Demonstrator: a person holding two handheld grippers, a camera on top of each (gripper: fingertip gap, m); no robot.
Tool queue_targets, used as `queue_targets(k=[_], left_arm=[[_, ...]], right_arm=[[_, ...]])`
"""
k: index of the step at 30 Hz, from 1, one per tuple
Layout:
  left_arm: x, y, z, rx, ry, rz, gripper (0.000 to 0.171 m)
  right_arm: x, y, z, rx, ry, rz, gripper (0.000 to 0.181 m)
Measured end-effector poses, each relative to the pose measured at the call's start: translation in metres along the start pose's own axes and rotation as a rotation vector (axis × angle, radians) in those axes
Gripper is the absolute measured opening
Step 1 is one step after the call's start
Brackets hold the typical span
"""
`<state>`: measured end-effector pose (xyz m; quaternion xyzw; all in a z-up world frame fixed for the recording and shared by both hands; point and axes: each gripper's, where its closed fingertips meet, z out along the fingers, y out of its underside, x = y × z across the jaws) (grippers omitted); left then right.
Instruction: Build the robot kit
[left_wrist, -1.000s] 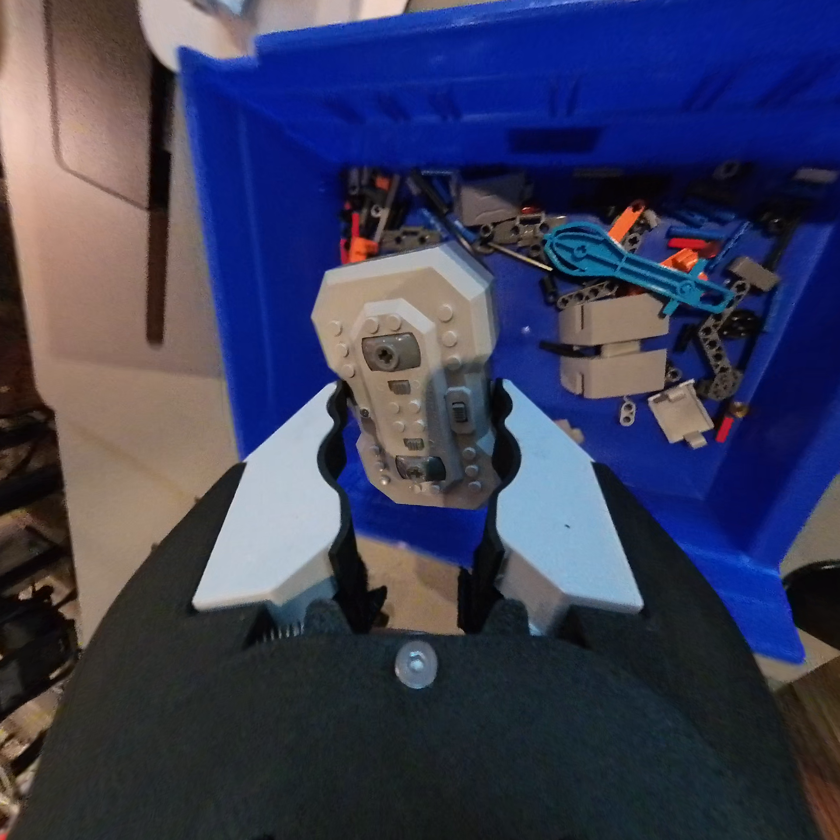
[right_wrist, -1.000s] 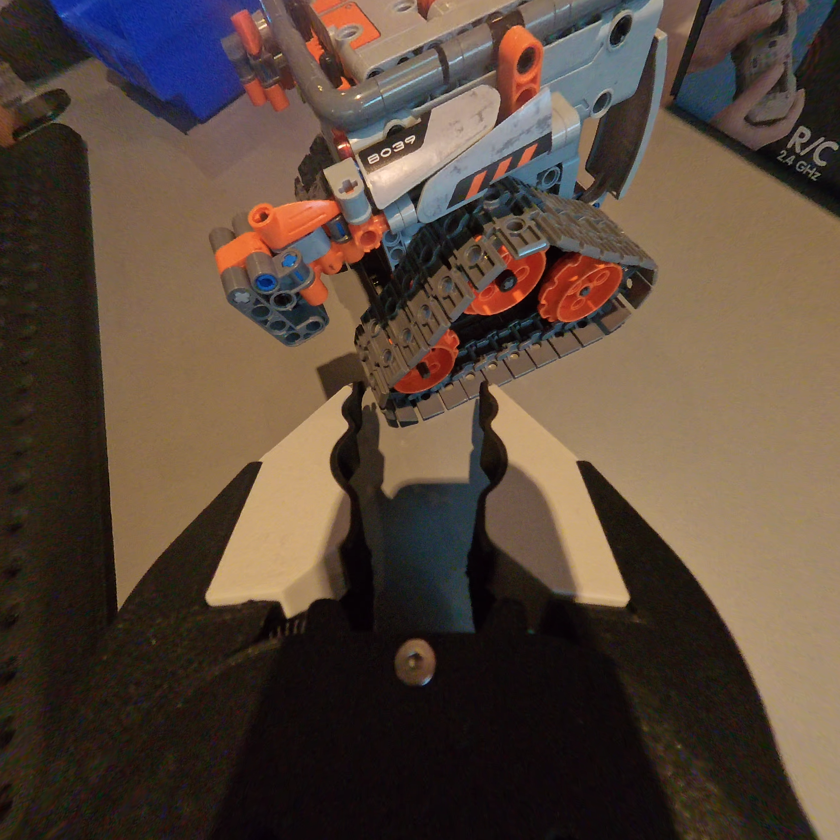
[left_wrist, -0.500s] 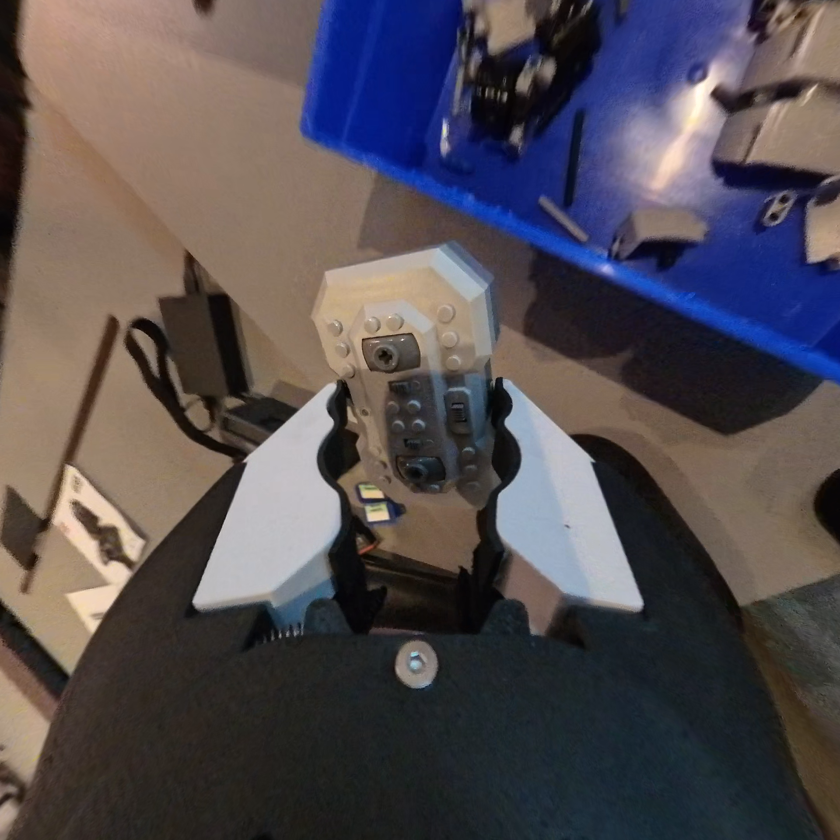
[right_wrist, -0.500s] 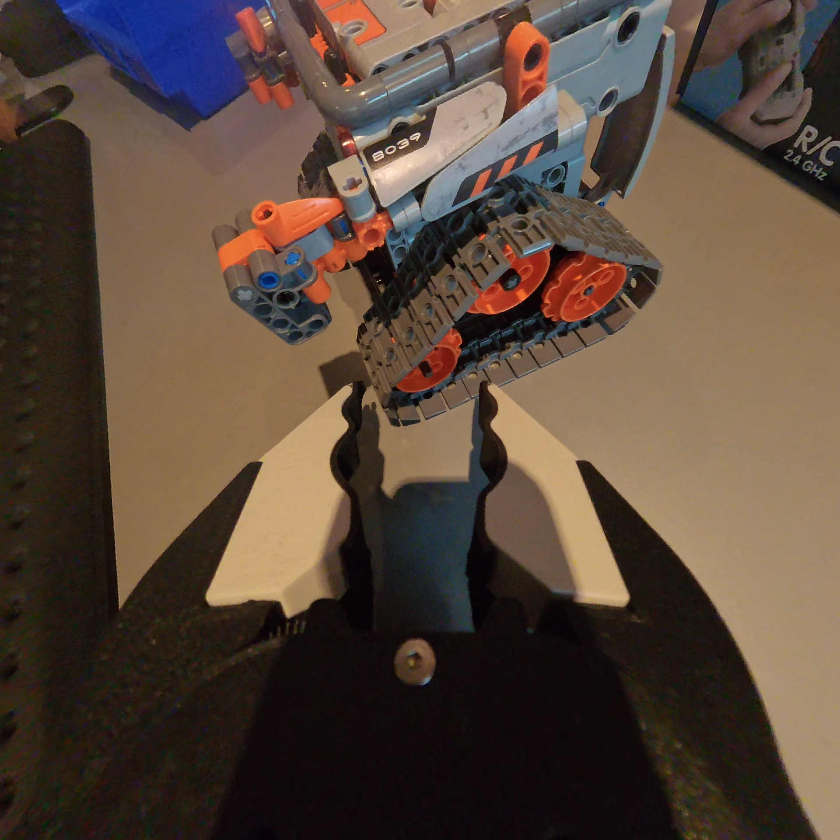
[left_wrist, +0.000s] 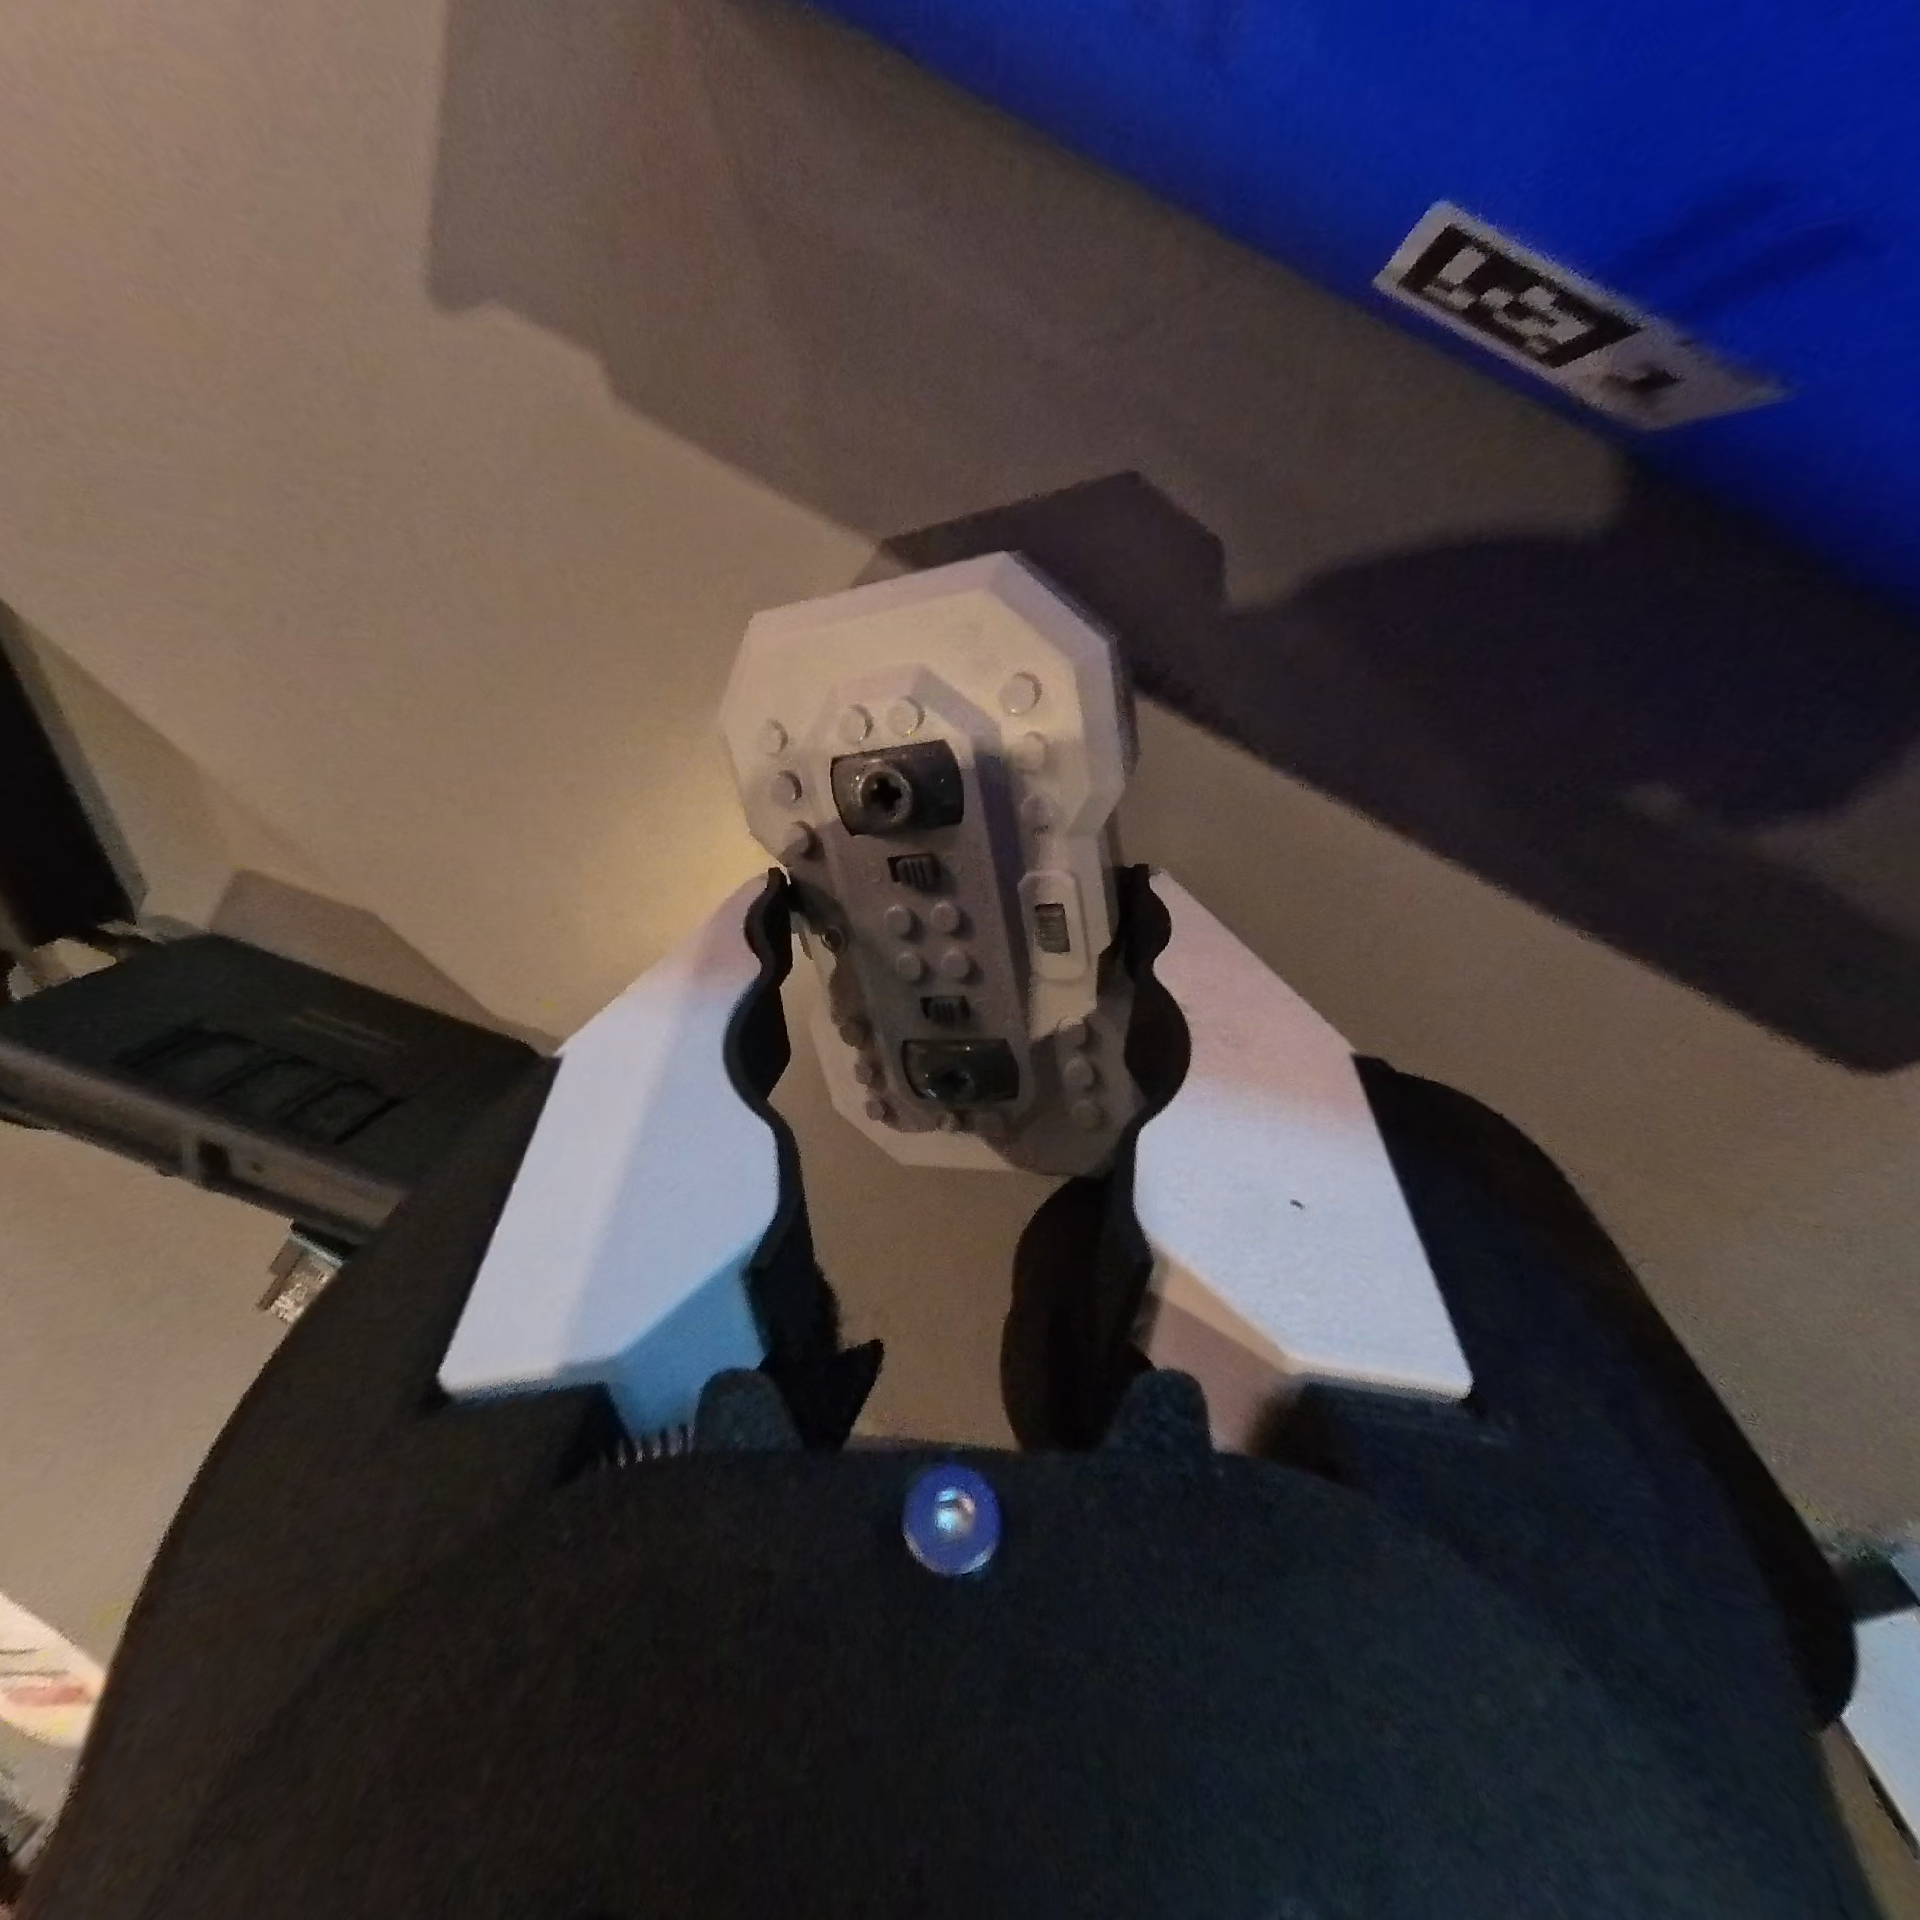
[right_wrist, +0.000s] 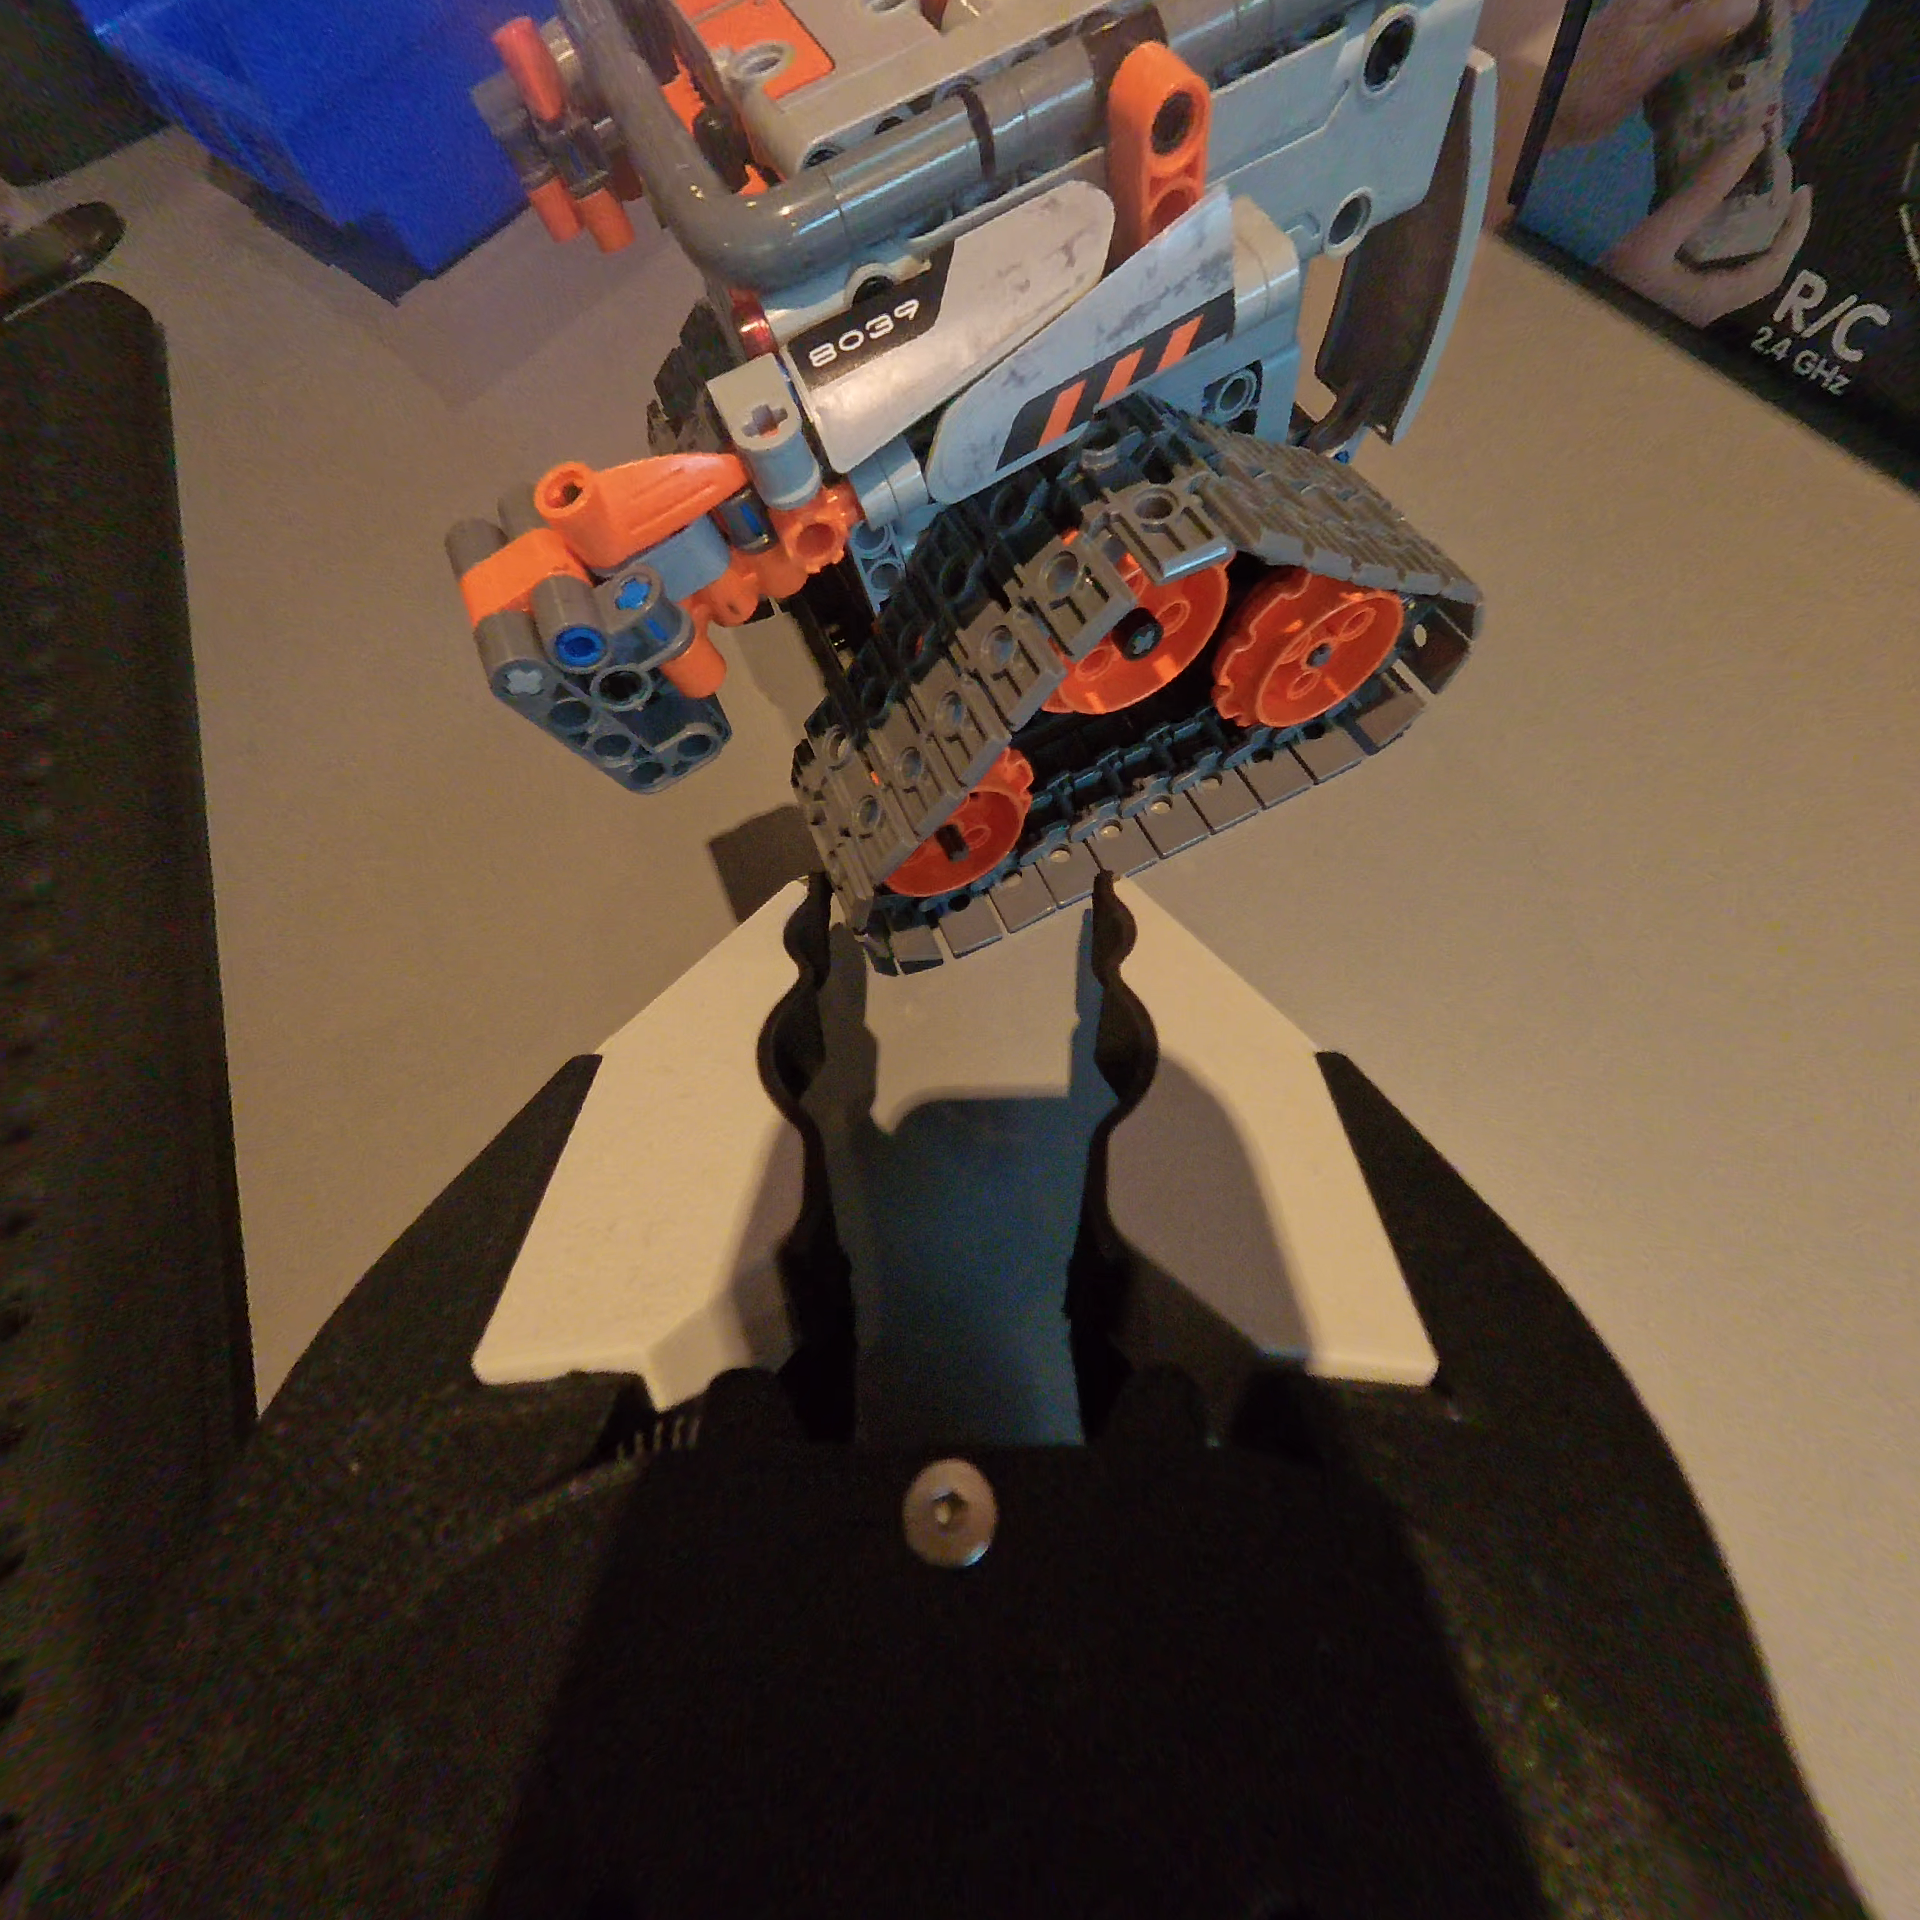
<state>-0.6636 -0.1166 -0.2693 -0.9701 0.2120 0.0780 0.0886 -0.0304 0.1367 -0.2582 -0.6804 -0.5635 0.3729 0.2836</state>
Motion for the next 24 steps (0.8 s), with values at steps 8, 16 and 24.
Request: queue_targets(k=[8, 16, 24], left_arm=[[-0.005, -0.016, -0.025, 0.088, -0.006, -0.027, 0.089], [0.002, -0.091, -0.105, 0.329, -0.088, 0.142, 0.072], [0.087, -0.155, -0.091, 0.271, 0.028, 0.522, 0.063]], right_arm=[[0.0, 0.0, 0.0, 0.0, -0.002, 0.0, 0.049], [0.0, 0.0, 0.0, 0.001, -0.01, 0.013, 0.048], [0.001, 0.0, 0.0, 0.0, -0.021, 0.028, 0.049]])
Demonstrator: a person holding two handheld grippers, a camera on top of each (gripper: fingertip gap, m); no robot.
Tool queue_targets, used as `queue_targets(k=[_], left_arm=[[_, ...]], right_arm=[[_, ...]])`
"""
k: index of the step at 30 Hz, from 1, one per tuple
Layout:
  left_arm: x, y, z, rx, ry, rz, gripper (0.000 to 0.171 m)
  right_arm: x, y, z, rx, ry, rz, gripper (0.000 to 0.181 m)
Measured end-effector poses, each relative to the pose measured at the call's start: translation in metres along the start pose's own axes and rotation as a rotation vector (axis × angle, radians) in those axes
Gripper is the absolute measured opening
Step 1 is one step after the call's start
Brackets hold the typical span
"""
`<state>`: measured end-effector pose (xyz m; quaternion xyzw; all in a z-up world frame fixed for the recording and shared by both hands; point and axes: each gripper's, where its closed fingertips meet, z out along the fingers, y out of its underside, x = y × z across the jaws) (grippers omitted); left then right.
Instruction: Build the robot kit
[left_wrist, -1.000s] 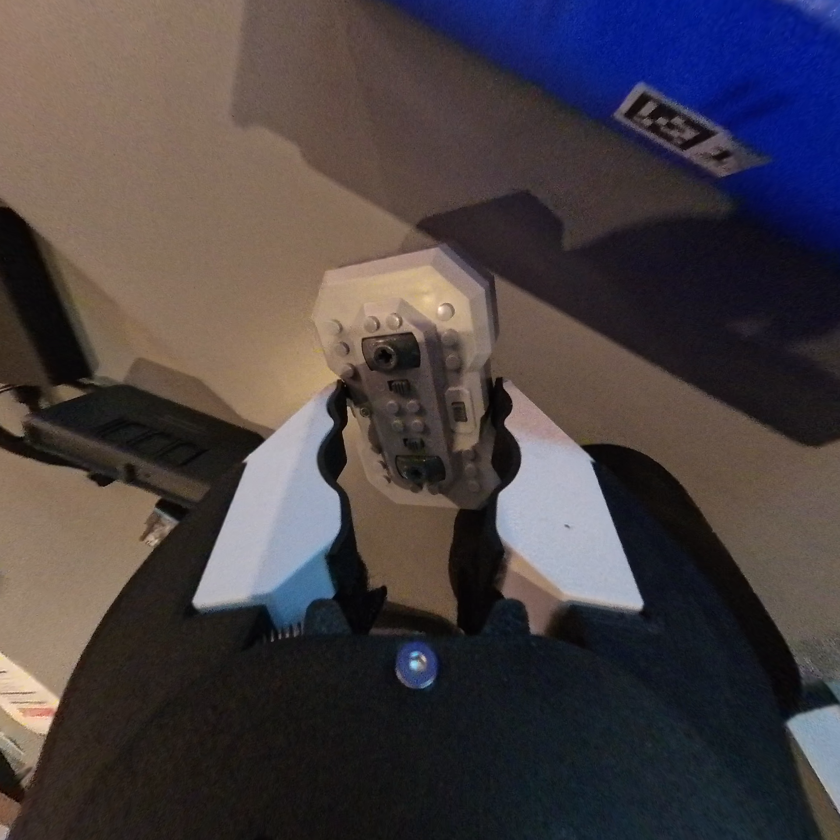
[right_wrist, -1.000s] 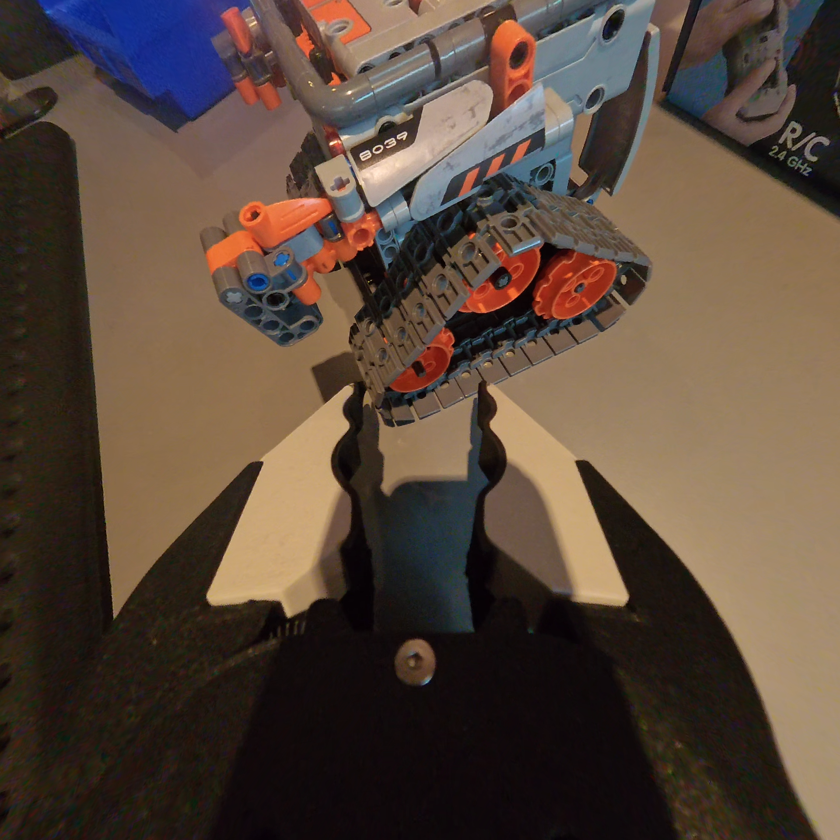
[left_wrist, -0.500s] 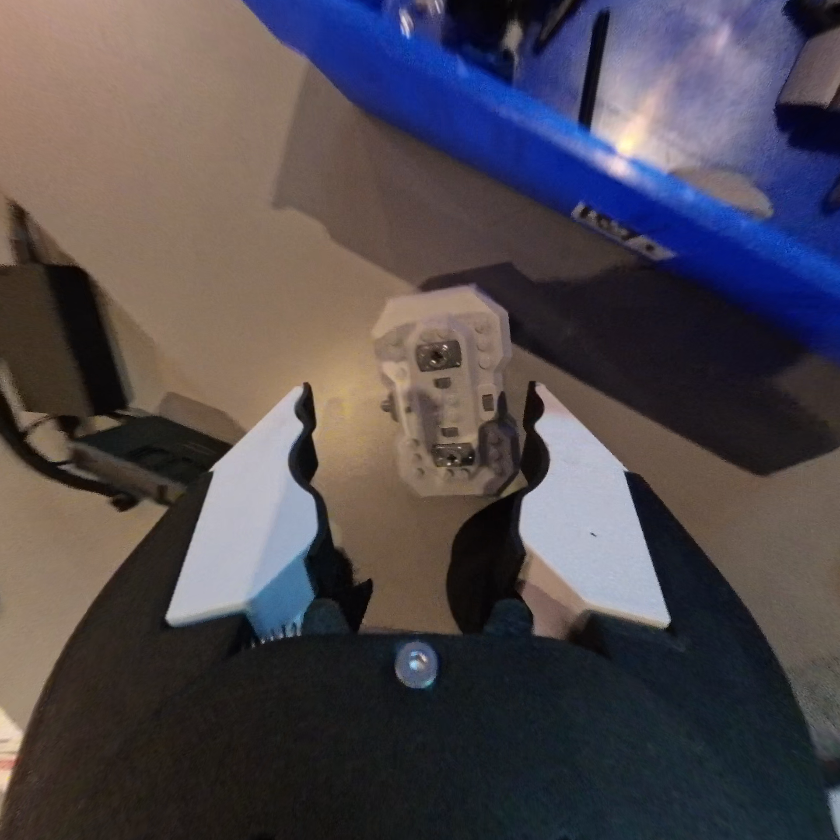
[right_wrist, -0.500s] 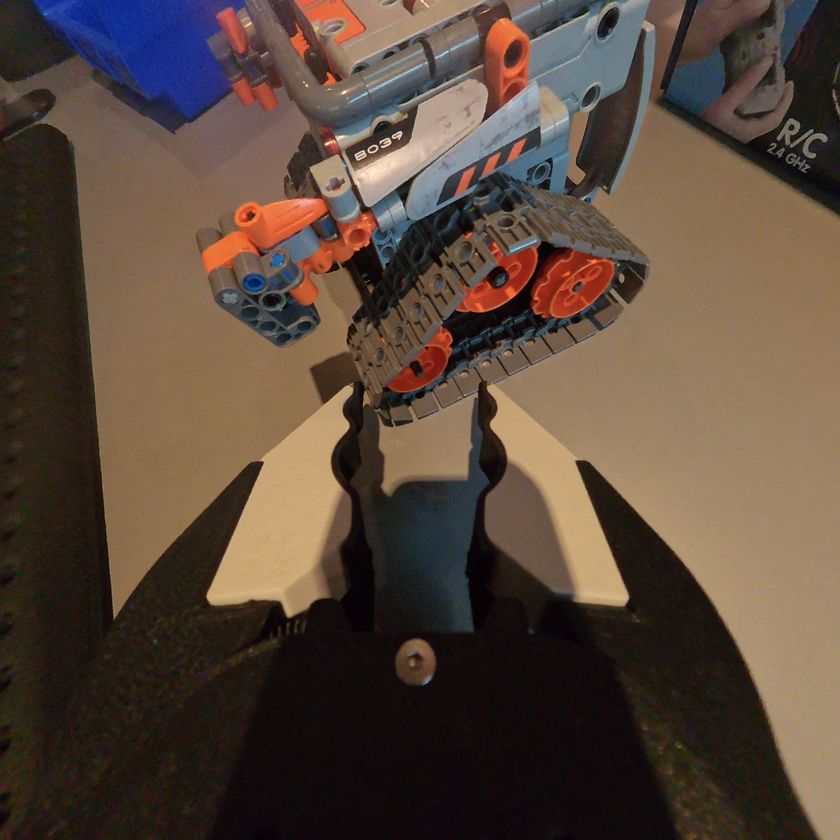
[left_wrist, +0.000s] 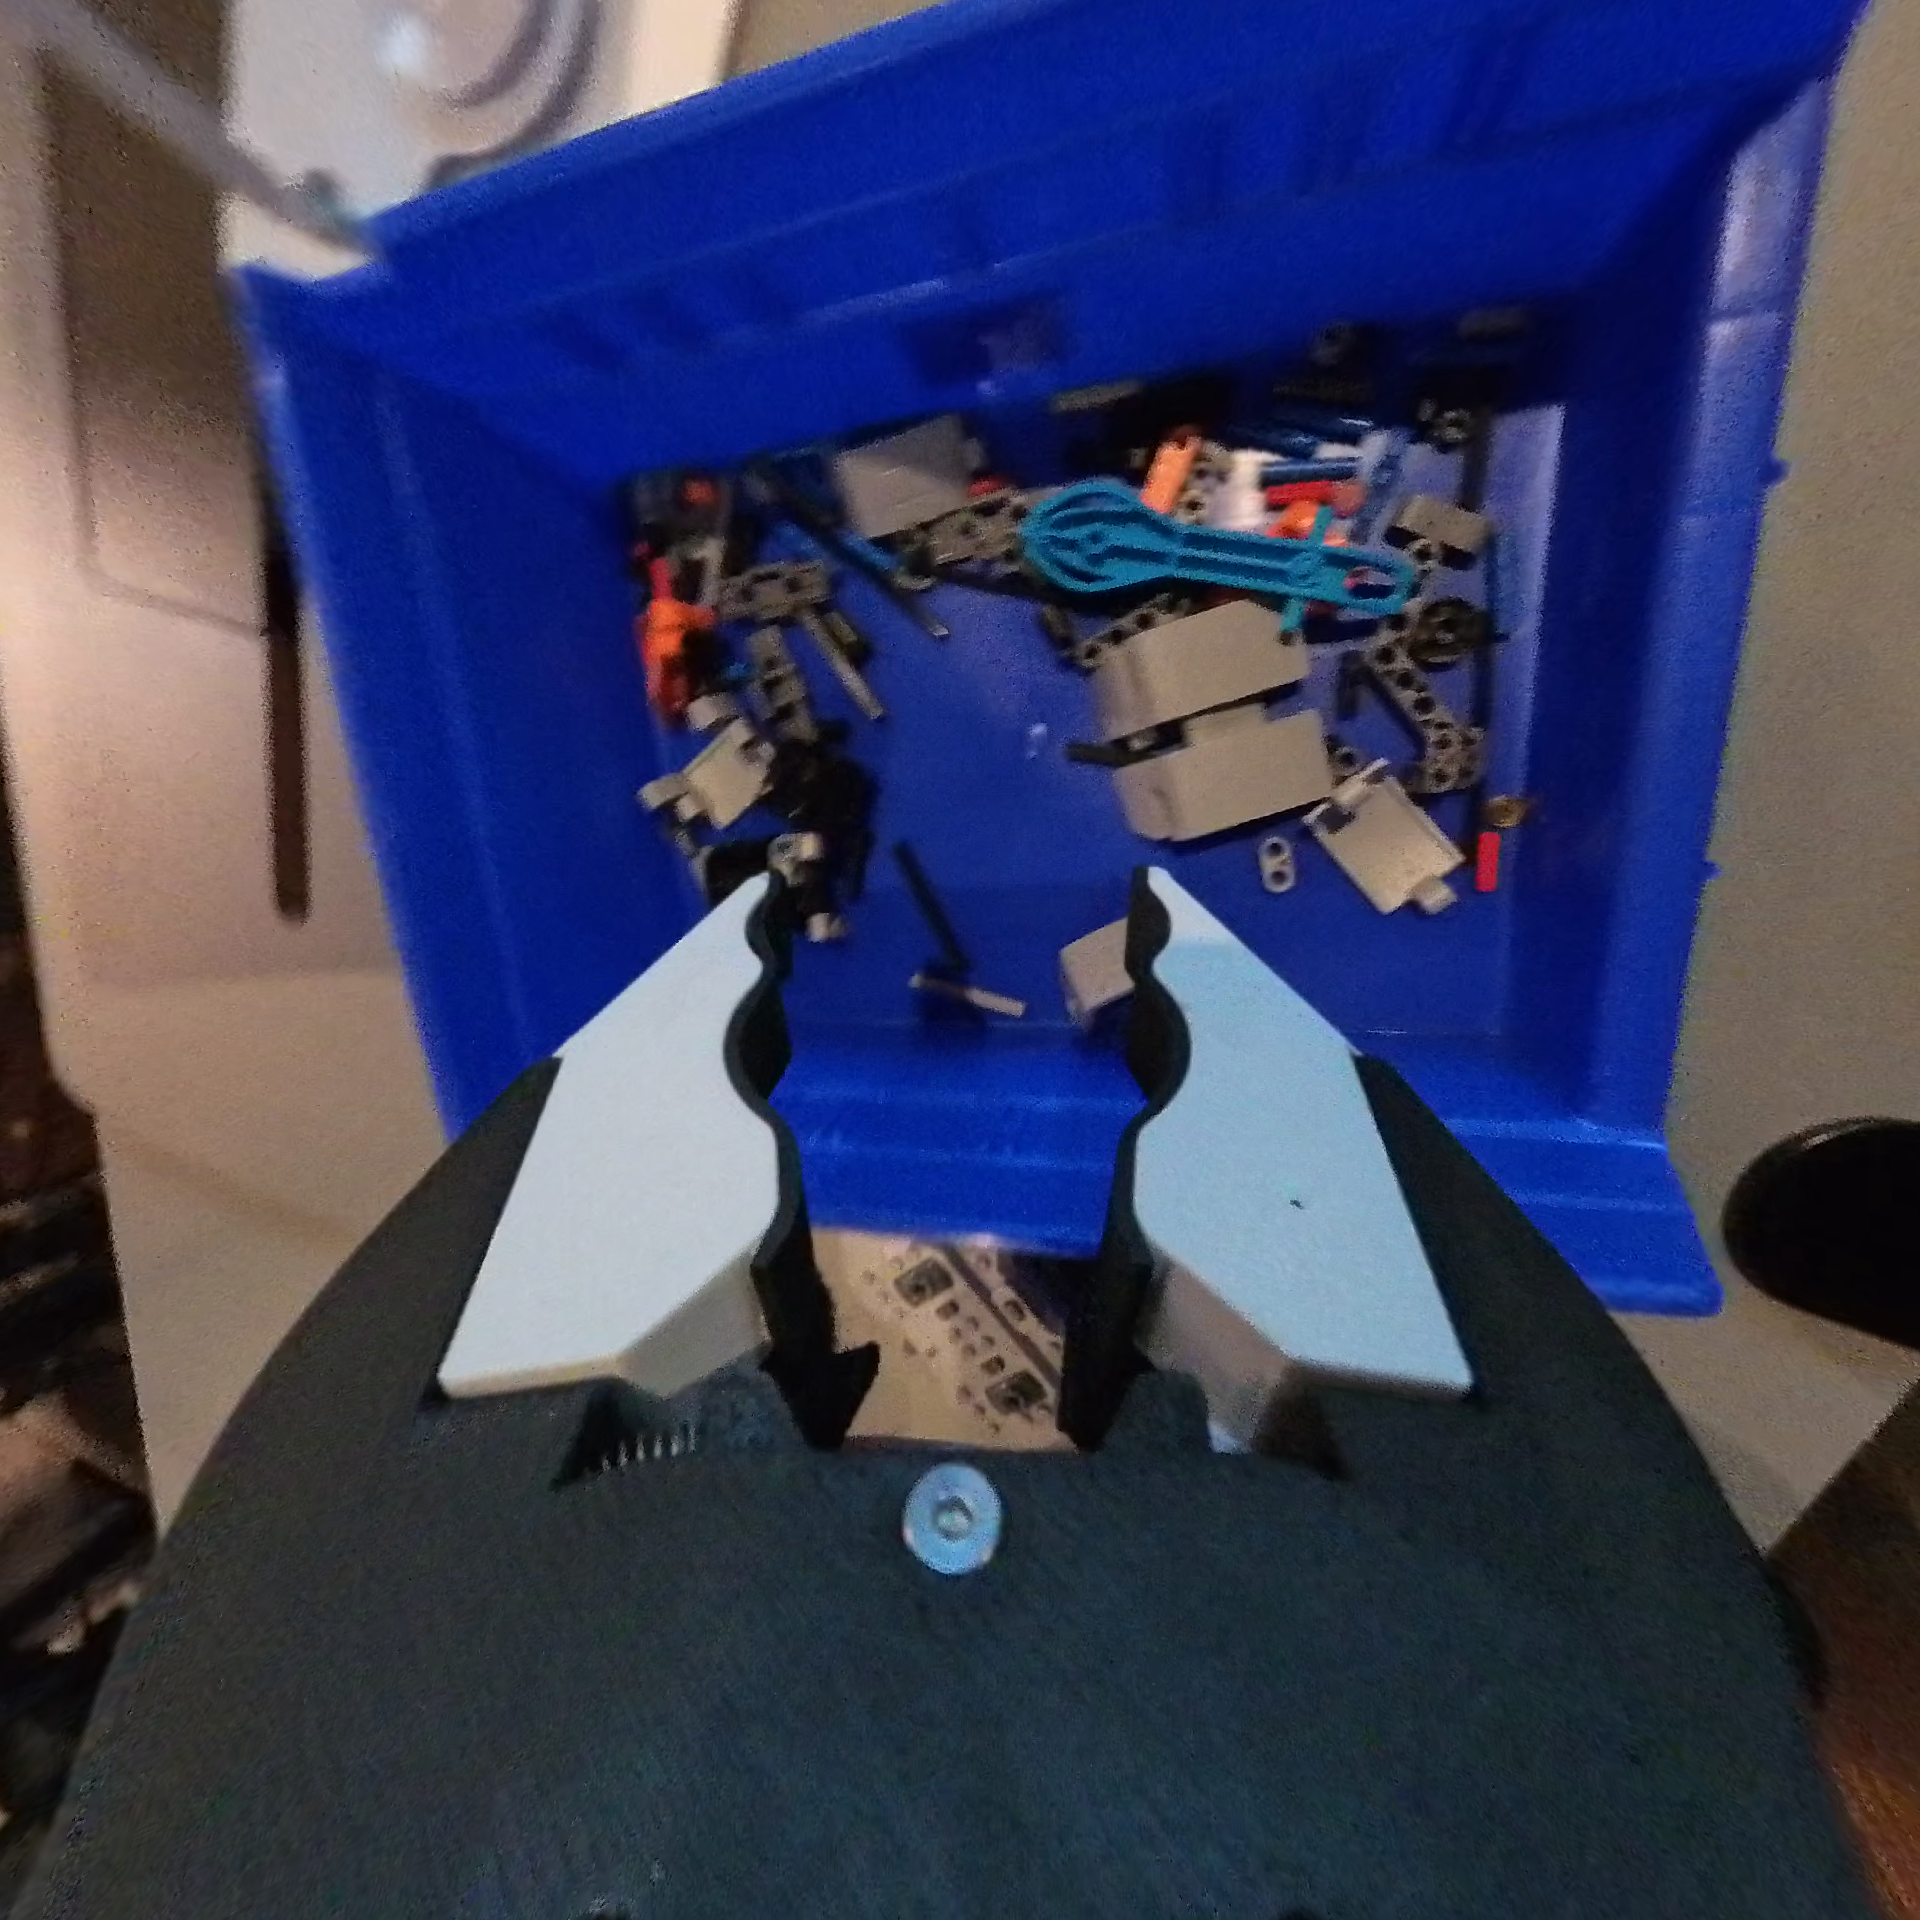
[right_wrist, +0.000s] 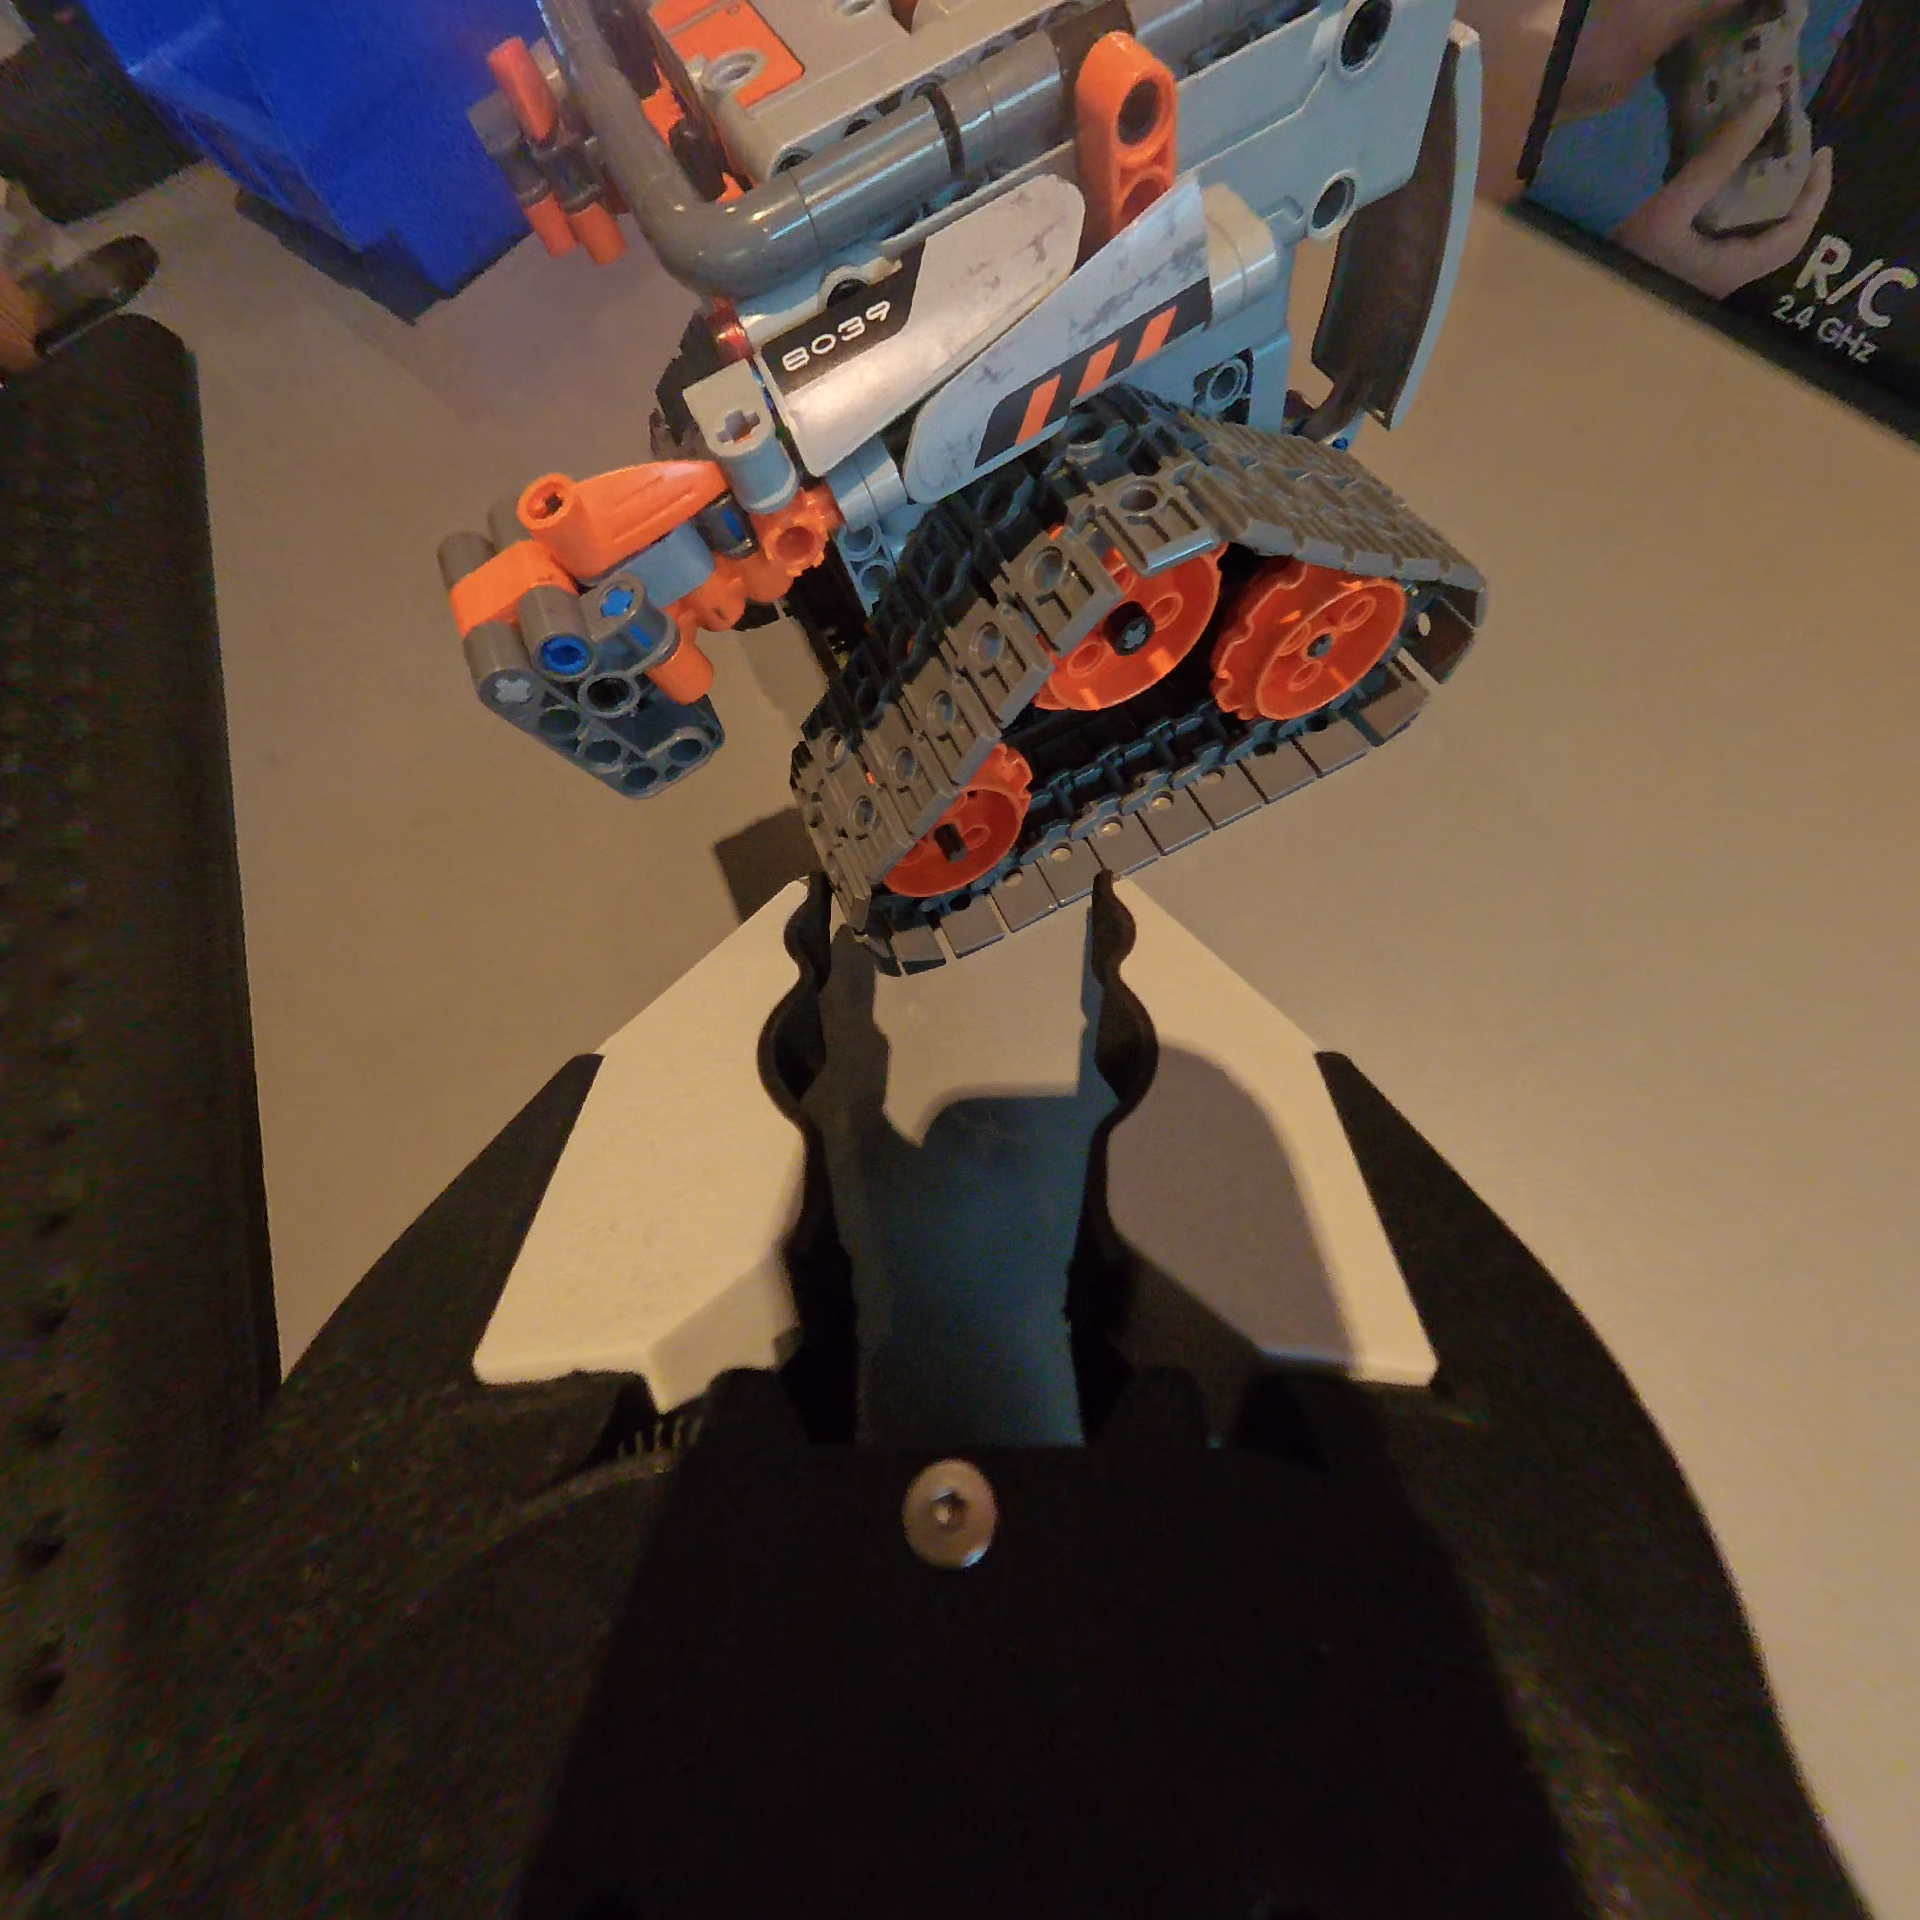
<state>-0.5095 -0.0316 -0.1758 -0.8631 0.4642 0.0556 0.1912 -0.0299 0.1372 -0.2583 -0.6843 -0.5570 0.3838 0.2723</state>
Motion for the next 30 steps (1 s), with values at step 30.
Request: queue_targets(k=[30], left_arm=[[0.056, 0.002, 0.071, -0.289, 0.166, 0.178, 0.026]], right_arm=[[-0.006, 0.001, -0.002, 0.0, -0.03, -0.018, 0.045]])
